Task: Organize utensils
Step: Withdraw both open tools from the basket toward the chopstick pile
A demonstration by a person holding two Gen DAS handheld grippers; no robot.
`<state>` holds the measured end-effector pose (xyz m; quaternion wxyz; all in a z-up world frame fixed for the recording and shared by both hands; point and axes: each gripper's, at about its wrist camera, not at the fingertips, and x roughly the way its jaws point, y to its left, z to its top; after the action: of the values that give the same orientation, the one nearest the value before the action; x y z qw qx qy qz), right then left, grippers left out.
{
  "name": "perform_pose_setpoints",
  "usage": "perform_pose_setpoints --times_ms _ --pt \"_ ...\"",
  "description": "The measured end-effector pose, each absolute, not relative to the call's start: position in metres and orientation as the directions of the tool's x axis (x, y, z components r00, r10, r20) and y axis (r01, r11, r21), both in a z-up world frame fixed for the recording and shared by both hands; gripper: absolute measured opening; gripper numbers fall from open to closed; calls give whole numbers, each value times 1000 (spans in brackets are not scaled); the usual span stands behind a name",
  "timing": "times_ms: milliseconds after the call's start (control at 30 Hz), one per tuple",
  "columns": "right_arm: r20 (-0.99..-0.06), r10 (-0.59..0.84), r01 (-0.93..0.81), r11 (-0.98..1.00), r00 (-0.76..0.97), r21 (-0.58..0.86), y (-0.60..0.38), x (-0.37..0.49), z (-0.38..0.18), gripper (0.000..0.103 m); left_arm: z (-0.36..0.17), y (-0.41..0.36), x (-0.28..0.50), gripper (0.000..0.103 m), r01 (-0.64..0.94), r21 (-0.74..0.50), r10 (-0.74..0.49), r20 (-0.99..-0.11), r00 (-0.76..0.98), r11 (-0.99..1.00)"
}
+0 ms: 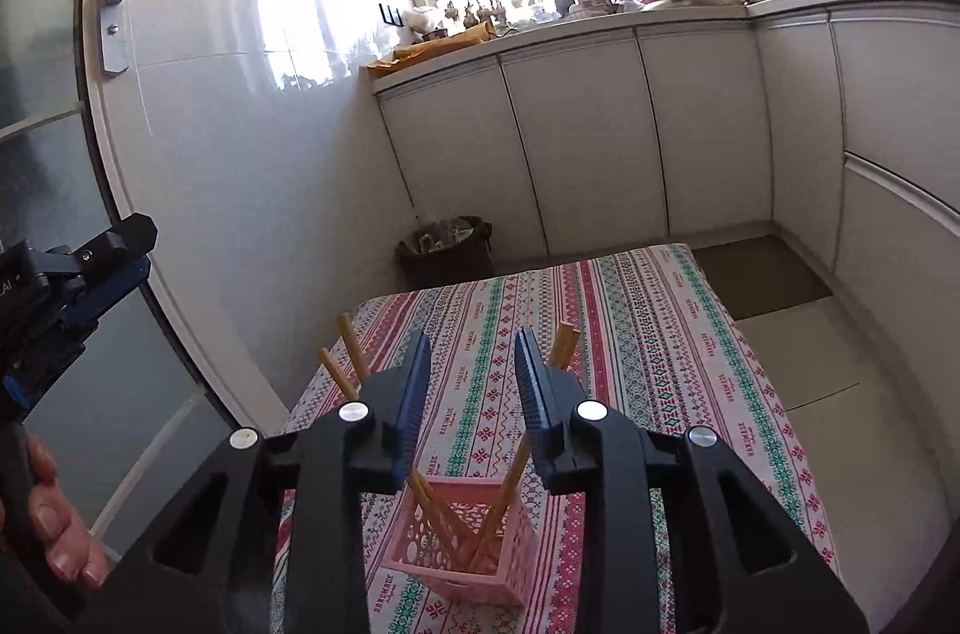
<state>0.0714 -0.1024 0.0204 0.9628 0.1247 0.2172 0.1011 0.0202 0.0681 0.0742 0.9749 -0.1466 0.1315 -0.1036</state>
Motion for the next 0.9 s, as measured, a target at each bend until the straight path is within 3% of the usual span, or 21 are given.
perform_pose_setpoints --times_ms 133,200,233,300,367,467,700,800,900 --pt "-382 227 -117 950 896 290 -112 62 24 36 73 63 18 40 176 -294 -249 -235 939 940" --pt "-378 221 -103 946 899 308 -120 57 25 55 72 59 16 44 183 -283 -255 -243 936 941" --pt "-370 216 -93 942 903 323 -125 54 25 75 71 57 16 50 187 -278 -259 -249 933 942" --pt "-355 217 -83 931 909 356 -134 47 24 86 69 52 14 60 195 -268 -265 -255 930 944" --pt "-372 216 -74 930 903 359 -139 43 24 91 66 46 11 82 203 -251 -269 -262 927 946" --pt "-384 190 -43 932 903 359 -151 34 21 96 62 39 4 96 203 -229 -260 -255 931 952" --pt "-495 94 142 897 864 418 -209 9 0 96 45 21 1 96 264 -164 -305 -331 893 951" --pt "-548 52 224 877 835 425 -234 -5 -7 96 32 6 4 96 340 -115 -355 -425 833 934" --pt "-606 34 300 845 795 442 -257 -21 -19 96 5 -27 9 96 465 -34 -395 -585 708 884"
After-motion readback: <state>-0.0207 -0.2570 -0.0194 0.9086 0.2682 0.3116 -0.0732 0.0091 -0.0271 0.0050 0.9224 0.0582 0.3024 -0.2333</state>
